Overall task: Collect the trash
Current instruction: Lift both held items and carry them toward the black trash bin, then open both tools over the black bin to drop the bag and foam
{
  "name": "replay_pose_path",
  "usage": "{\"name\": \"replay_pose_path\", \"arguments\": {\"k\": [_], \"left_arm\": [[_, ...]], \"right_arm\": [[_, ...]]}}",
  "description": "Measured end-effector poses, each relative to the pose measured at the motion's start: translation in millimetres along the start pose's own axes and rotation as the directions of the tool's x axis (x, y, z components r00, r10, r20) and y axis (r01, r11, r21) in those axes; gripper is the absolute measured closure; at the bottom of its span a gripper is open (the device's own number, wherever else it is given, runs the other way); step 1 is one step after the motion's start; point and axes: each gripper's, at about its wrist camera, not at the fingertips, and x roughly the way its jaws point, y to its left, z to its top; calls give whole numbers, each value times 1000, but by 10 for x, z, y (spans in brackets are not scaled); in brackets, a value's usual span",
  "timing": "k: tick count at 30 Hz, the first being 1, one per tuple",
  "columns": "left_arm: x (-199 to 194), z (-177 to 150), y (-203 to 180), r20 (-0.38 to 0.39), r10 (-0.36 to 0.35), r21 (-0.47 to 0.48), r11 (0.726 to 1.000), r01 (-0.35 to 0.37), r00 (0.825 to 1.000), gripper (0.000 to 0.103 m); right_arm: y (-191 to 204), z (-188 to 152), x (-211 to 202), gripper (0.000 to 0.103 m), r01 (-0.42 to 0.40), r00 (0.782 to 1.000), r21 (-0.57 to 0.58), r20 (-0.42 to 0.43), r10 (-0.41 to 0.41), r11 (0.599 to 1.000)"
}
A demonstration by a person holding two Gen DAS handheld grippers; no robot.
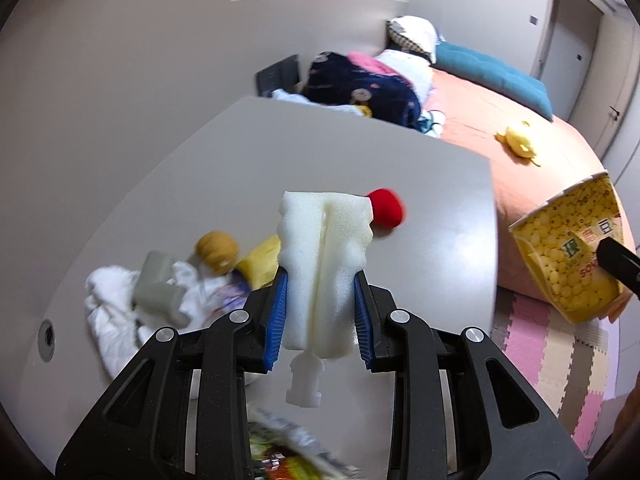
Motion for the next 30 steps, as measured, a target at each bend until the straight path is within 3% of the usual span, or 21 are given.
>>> {"name": "replay_pose_path", "arguments": {"k": [13, 30], "left_arm": [[73, 219, -760, -5, -111, 105, 988, 111, 994, 73], [253, 261, -1714, -57, -238, 230, 942, 245, 970, 73]], "right_arm": [[-493, 107, -249, 63, 87, 995, 70, 47, -90, 994], [-1177, 72, -578, 63, 214, 970, 170, 75, -230, 962]]}}
